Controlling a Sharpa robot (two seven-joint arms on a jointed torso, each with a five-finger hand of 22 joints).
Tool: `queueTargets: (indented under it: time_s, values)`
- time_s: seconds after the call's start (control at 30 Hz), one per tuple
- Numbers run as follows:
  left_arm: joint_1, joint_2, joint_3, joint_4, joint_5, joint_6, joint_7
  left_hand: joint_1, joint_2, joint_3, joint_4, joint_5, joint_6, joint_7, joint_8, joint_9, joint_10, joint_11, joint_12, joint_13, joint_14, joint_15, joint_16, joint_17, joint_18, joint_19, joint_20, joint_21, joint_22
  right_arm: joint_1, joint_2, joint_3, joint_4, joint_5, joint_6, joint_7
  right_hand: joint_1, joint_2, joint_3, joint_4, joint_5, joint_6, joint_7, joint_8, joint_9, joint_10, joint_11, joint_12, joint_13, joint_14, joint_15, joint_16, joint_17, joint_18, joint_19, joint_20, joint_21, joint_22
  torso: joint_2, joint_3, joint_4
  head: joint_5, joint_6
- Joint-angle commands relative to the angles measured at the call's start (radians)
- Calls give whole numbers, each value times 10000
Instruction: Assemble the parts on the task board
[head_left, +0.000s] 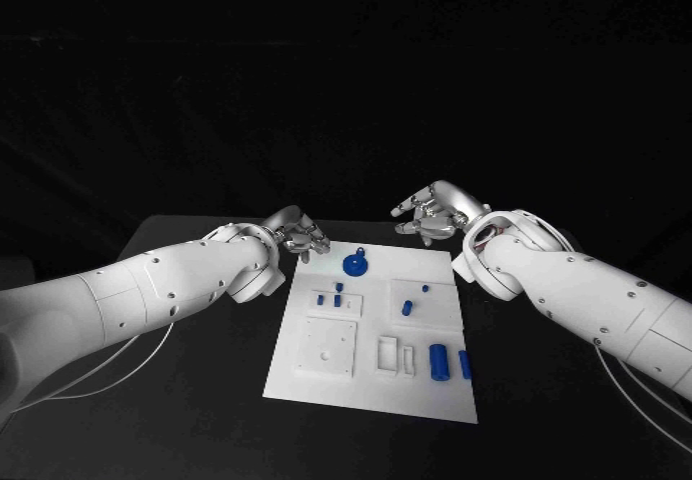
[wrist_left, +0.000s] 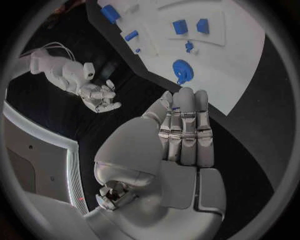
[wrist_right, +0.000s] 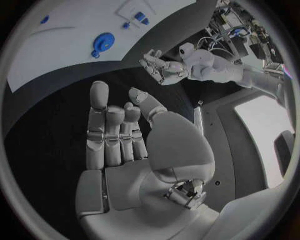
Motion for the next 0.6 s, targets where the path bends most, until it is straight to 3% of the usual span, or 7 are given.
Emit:
queueTargets:
  time_s: [0.03,0.2,0.53,0.6]
  values:
    - [33,-92,27,41,2677,-422,873,-87,21,-54,-1,-10,28,50,16,-6,35,52,-56,8,-226,100,-522,-208,-167,-258,71,-306,-158,221,327,-297,-417,-1718,666,143,40,-3,109,0,-73,168,-31,-49,-7,139,11,256,345,112,-3,281,304,139,-9,-33,132,216,0,-49,89,-49,68]
    - [77,-306,59,197,3841,-431,1315,-46,44,-181,21,-16,9,64,13,-11,31,84,-71,4,-36,190,-1705,-639,-215,-274,158,-901,-551,517,865,-890,-1054,-2370,649,348,2,2,264,11,-199,349,-80,-49,-6,356,4,767,1159,326,-8,795,1012,181,-73,-32,400,741,3,-123,204,-104,119]
    - [127,-658,87,660,4684,-570,1694,11,69,-293,29,-16,7,68,13,-25,29,91,-94,-1,131,207,-2220,-568,-229,-150,168,-1239,-617,679,1630,-1586,-1834,-2968,727,621,-39,78,320,15,-298,589,-134,-36,1,590,-13,1189,1932,560,-16,1149,1636,211,-51,-37,504,1176,43,-261,396,-219,226]
    - [133,-729,90,771,4823,-607,1738,4,84,-310,41,-32,4,69,12,-27,32,94,-95,0,162,207,-2293,-524,-229,-146,169,-1244,-636,701,1831,-1780,-2047,-3104,813,638,-52,110,344,22,-348,615,-140,-40,-1,633,-11,1245,2052,610,-15,1227,1763,207,-32,-37,514,1267,49,-305,462,-259,235]
